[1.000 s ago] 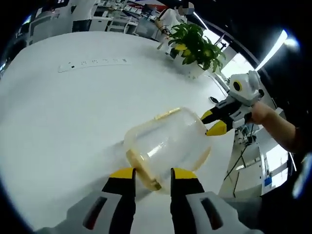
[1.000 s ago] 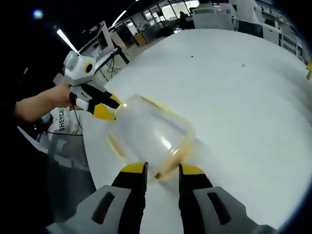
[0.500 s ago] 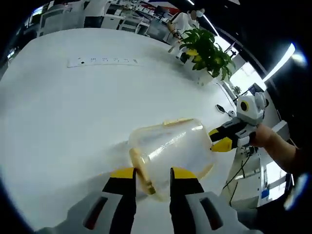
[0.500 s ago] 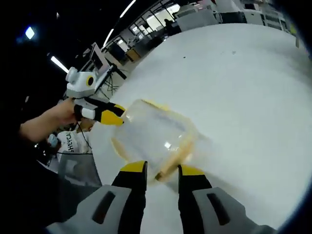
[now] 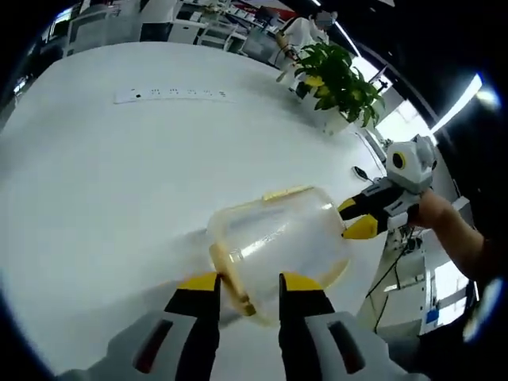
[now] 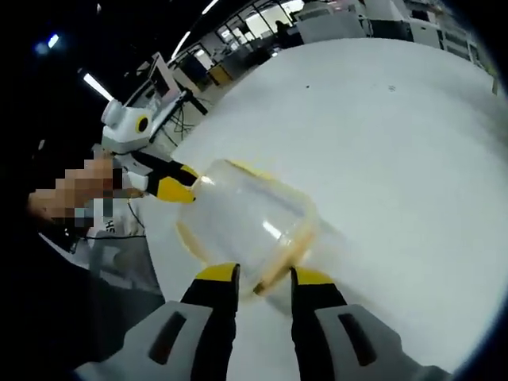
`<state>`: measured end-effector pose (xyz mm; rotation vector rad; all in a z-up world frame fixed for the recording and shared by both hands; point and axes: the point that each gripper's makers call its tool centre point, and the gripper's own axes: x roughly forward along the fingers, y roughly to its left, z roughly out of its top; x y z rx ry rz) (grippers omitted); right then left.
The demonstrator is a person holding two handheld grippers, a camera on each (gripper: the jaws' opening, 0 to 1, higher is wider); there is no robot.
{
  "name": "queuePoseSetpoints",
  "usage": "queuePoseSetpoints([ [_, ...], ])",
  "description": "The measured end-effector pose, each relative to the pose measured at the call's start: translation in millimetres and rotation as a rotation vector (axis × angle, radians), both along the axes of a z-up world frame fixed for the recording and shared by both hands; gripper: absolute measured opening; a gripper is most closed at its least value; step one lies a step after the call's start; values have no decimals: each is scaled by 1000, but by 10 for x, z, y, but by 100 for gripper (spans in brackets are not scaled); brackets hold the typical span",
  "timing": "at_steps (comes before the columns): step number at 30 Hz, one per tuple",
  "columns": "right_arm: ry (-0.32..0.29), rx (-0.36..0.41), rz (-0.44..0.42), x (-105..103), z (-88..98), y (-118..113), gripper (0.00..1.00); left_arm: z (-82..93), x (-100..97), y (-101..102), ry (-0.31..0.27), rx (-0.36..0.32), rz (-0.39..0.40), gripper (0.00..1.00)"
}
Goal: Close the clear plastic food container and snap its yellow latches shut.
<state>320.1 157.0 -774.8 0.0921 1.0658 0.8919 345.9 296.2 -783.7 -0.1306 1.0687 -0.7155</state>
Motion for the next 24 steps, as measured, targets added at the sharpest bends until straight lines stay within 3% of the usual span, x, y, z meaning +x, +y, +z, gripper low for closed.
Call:
queuePoseSetpoints([
  [8,-98,-113,101,32,16,-1,26,23,22,14,-63,8,-9,23],
  [10,-116,-122,105,35,20,-4,27,44,39,14,-110,31,-37,23],
  [13,-196,-153,145,59,33,-8,28,74,47,5,-177,82,-77,23],
  [14,-245,-169,176,72,46,-6,29,84,72,6,-210,110,-103,24],
  [18,-284,-180,186,71,55,-2,30,170,109,-15,-353,234,-202,25],
  [20,-323,-197,213,103,67,2,31,210,85,-63,-440,298,-330,23],
  [22,-363,-235,251,152,82,-22,28,213,37,-109,-451,323,-388,20],
  [24,-387,-244,279,172,102,-12,25,230,21,-205,-467,290,-428,21],
])
